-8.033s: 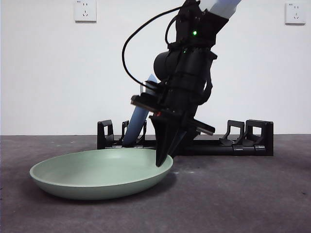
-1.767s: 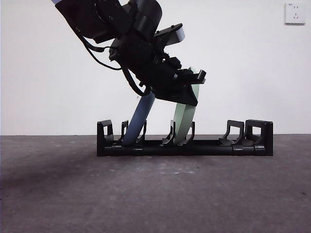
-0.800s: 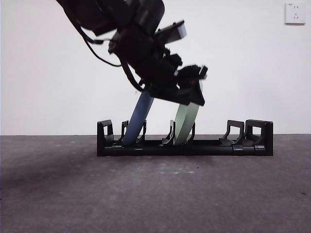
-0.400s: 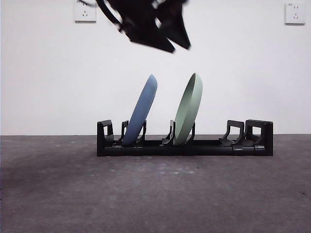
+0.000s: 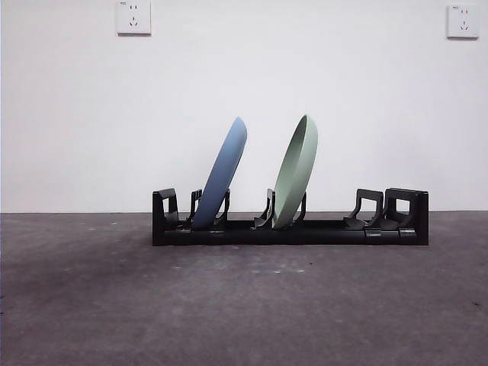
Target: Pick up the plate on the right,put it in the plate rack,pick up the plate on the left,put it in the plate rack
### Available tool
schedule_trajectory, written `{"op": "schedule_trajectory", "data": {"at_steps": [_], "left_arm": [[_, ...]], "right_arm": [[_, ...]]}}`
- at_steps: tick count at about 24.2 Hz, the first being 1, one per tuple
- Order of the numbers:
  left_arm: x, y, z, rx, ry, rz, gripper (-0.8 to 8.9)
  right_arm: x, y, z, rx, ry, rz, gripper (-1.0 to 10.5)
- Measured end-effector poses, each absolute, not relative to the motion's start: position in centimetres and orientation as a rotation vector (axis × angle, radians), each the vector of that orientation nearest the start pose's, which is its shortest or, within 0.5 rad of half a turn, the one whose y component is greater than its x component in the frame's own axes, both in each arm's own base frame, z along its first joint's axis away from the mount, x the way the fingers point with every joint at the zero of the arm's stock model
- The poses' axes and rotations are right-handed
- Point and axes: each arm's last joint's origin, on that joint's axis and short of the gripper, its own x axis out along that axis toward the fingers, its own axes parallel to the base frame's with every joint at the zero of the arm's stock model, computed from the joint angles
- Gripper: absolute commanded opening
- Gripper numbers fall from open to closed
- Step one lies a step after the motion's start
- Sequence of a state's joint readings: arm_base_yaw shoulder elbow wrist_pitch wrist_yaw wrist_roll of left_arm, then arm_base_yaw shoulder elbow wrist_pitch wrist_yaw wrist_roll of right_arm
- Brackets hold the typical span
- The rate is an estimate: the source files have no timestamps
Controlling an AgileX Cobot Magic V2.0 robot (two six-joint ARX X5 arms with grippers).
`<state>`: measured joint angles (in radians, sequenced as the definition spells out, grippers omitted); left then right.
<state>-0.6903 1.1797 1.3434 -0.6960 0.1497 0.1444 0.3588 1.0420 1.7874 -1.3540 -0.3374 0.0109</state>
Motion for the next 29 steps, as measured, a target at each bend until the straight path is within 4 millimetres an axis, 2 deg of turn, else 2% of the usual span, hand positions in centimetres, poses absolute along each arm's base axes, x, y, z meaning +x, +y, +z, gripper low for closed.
{"op": "schedule_trajectory", "data": {"at_steps": [7,10,12,13,15,24,29], "left_arm": [[11.9,-10.4,42.6,0.247,0.389,-0.857,2.2],[10.7,-9.4,42.8,0.235,0.388,-0.855,2.19],[10.5,-9.2,42.7,0.236,0.402,-0.854,2.14],[10.5,-9.2,42.6,0.238,0.414,-0.854,1.79],[10.6,-9.3,42.5,0.24,0.423,-0.854,-0.23],[10.8,-9.5,42.5,0.241,0.427,-0.853,-0.04],[10.8,-9.5,42.4,0.242,0.43,-0.854,-0.04]], "right_arm": [[11.5,5.4,43.1,-0.017,0.845,0.669,2.7],[11.8,5.5,41.7,-0.03,0.893,0.672,1.6],[11.9,5.5,41.4,-0.041,0.904,0.677,1.5],[11.9,5.5,41.4,-0.045,0.902,0.679,1.4],[11.9,5.5,41.4,-0.051,0.899,0.682,-0.2],[11.9,5.5,41.4,-0.04,0.903,0.675,0.0],[12.9,5.7,41.0,-0.07,0.934,0.608,0.0]]}}
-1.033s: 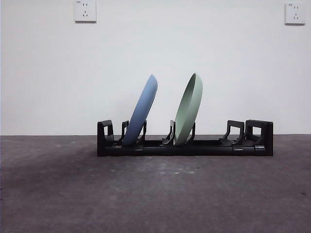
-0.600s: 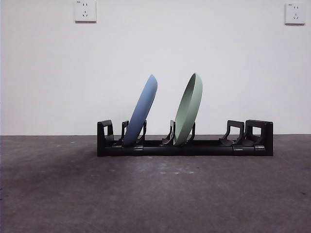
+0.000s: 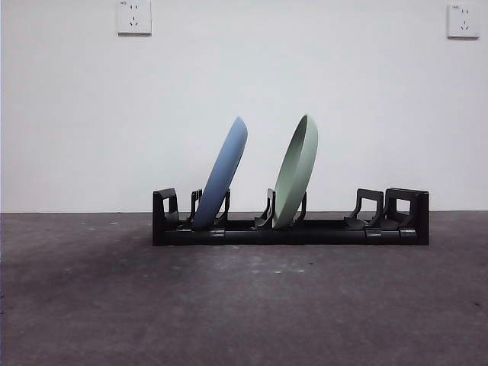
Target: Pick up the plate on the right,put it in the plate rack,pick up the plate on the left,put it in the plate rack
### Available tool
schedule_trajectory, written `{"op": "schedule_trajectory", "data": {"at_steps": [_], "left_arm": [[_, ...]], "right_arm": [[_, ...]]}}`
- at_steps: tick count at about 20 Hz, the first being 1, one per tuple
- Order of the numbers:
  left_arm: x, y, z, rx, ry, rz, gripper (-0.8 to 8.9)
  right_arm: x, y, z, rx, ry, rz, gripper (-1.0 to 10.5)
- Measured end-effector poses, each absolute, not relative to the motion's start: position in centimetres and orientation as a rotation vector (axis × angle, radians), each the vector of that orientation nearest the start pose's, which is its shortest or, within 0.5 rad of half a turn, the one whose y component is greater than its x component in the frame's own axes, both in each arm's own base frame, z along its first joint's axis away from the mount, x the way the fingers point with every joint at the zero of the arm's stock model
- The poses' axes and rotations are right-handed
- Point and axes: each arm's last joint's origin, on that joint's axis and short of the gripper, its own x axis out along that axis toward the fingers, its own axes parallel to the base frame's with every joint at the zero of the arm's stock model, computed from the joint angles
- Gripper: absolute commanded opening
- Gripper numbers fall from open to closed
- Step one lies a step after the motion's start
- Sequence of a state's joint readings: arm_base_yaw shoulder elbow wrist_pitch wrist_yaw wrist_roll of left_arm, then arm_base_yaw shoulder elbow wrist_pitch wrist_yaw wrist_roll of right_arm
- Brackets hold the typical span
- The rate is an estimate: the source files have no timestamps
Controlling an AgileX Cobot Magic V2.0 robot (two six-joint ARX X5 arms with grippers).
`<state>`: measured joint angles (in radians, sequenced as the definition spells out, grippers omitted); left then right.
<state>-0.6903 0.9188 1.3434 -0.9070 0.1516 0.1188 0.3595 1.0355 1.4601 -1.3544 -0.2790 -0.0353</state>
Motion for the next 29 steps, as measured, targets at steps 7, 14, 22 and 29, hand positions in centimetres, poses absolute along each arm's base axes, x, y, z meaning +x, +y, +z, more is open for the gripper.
{"op": "schedule_trajectory", "data": {"at_steps": [7,14,22,29], "left_arm": [[10.9,-9.6,42.4,0.255,0.427,-0.852,-0.04],[12.6,-8.0,43.5,0.285,0.234,-0.664,-0.04],[12.0,-3.1,33.1,0.258,-0.077,-0.45,-0.04],[10.7,-2.0,21.4,0.246,0.04,-0.387,-0.04]], "right_arm": [[14.3,5.8,40.3,-0.134,0.971,0.483,0.0],[14.9,6.0,40.1,-0.147,0.986,0.462,0.0],[15.0,6.0,40.0,-0.147,0.99,0.462,0.0],[15.0,6.0,40.0,-0.147,0.991,0.462,0.0]]}}
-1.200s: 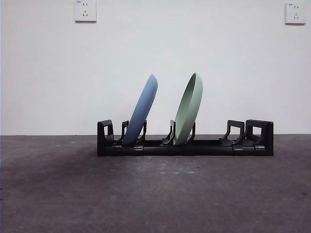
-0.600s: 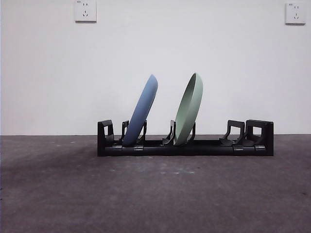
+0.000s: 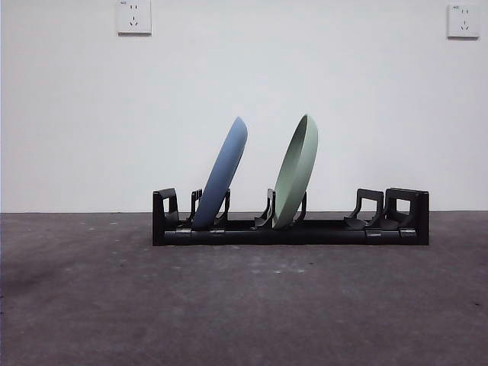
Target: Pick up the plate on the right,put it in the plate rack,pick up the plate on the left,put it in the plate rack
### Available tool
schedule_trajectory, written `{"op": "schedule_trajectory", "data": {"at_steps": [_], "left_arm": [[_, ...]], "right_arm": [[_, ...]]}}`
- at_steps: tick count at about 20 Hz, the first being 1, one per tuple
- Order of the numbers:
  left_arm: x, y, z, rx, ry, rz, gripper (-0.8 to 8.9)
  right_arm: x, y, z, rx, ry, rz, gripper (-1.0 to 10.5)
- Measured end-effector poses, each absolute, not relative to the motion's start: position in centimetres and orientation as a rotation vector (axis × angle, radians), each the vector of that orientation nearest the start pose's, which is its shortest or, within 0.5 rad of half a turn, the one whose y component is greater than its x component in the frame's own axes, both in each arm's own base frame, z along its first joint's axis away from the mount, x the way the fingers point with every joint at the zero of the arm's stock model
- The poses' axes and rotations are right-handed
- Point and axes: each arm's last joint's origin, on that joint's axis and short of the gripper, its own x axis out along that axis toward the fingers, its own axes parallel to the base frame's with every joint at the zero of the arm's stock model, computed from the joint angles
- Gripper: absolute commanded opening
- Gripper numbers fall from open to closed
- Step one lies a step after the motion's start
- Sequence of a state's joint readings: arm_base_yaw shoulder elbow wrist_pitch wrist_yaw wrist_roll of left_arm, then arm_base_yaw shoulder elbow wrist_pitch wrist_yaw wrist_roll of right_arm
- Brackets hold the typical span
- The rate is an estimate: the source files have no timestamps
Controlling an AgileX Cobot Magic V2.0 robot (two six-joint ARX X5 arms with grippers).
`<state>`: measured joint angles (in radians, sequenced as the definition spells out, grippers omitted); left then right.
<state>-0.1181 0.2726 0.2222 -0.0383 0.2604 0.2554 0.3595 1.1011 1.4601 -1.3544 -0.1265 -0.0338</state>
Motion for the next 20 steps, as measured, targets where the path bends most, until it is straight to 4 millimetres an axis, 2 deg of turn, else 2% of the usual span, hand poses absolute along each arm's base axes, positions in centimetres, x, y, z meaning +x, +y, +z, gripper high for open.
{"op": "schedule_trajectory", "data": {"at_steps": [6,9,12,20], "left_arm": [[10.0,-1.4,15.9,0.153,0.085,-0.256,-0.04],[9.6,-1.3,15.3,0.119,0.143,-0.257,-0.03],[9.5,-1.3,15.6,0.105,0.114,-0.258,-0.03],[9.7,-1.3,15.2,0.097,0.167,-0.258,-0.03]], "right_arm": [[15.0,6.0,40.0,-0.147,0.991,0.461,0.0],[15.0,6.0,40.0,-0.147,0.992,0.461,0.0],[15.0,6.0,40.0,-0.148,0.992,0.461,0.0],[15.0,6.0,40.0,-0.148,0.992,0.461,0.0]]}}
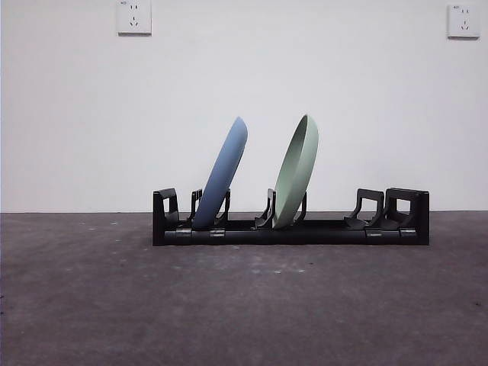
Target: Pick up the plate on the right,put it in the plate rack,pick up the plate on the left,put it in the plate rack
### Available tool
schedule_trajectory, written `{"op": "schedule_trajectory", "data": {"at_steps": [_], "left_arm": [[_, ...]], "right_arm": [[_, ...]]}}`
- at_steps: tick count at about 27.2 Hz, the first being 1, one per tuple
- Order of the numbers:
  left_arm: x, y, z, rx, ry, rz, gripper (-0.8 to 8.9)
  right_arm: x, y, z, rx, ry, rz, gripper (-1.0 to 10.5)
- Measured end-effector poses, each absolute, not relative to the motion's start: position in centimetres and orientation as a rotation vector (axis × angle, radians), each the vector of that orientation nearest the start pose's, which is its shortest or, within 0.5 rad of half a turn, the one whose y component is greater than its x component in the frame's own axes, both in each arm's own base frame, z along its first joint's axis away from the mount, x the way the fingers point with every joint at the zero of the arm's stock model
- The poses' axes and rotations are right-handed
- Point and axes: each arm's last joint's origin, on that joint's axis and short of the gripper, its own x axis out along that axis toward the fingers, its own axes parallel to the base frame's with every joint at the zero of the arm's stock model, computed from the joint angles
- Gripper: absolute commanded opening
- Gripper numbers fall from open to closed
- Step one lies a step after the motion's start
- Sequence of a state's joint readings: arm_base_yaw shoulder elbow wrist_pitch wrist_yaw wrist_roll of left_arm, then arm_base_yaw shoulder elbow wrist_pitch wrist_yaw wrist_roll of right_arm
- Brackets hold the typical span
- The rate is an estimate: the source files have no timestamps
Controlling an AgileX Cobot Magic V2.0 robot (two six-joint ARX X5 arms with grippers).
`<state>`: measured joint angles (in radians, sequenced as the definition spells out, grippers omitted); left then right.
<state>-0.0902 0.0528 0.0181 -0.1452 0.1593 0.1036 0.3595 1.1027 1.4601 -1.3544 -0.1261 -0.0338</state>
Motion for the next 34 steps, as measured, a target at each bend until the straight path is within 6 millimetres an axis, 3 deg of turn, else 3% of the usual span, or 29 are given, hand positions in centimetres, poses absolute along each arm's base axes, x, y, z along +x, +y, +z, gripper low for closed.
{"op": "schedule_trajectory", "data": {"at_steps": [6,8,11,14,16,20,29,34], "left_arm": [[9.9,-1.4,14.9,0.095,0.205,-0.26,-0.03],[9.9,-1.4,14.8,0.095,0.215,-0.26,-0.03],[10.0,-1.4,14.7,0.094,0.229,-0.261,-0.03],[10.1,-1.4,14.5,0.094,0.245,-0.261,-0.03],[10.1,-1.4,14.4,0.093,0.259,-0.262,-0.03],[10.2,-1.4,14.3,0.092,0.277,-0.263,-0.03],[10.3,-1.4,14.0,0.091,0.305,-0.263,-0.03],[10.4,-1.4,13.9,0.091,0.322,-0.264,-0.03]], "right_arm": [[14.3,5.4,40.4,-0.184,0.955,0.38,0.0],[12.4,4.0,41.7,-0.216,0.812,0.302,0.0],[8.6,2.1,44.5,-0.139,0.429,0.265,0.0],[4.4,0.6,44.6,-0.104,0.179,0.153,0.0],[3.0,0.2,42.8,-0.099,0.08,0.081,0.0],[3.1,0.0,37.5,-0.075,-0.001,0.005,0.0],[7.1,-0.5,25.2,0.039,0.04,-0.038,0.0],[8.4,-0.6,20.4,0.071,0.081,-0.04,0.0]]}}
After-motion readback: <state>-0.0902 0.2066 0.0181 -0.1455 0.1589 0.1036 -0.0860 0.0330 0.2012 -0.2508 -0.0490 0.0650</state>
